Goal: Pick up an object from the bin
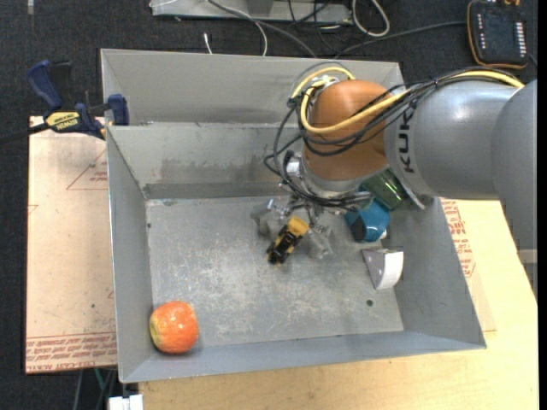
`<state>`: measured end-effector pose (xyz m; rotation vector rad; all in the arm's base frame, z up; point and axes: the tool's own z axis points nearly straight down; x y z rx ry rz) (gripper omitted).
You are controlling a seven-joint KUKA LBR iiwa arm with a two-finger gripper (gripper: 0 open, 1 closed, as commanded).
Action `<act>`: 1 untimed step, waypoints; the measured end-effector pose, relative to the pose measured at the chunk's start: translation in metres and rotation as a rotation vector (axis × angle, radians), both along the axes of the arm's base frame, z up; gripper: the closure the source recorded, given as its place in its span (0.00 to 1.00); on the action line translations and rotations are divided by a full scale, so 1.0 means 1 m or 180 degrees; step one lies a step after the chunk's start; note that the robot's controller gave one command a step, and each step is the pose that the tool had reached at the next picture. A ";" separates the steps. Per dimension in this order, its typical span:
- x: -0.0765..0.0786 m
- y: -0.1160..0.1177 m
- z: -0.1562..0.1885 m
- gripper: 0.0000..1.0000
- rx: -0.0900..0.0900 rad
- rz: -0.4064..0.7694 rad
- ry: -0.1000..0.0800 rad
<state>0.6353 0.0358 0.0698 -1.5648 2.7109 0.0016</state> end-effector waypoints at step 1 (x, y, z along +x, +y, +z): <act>-0.006 -0.007 0.001 1.00 -0.0002 0.0139 0.0003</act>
Offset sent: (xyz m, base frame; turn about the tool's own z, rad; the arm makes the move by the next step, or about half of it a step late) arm 0.0000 0.0000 0.0000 0.0000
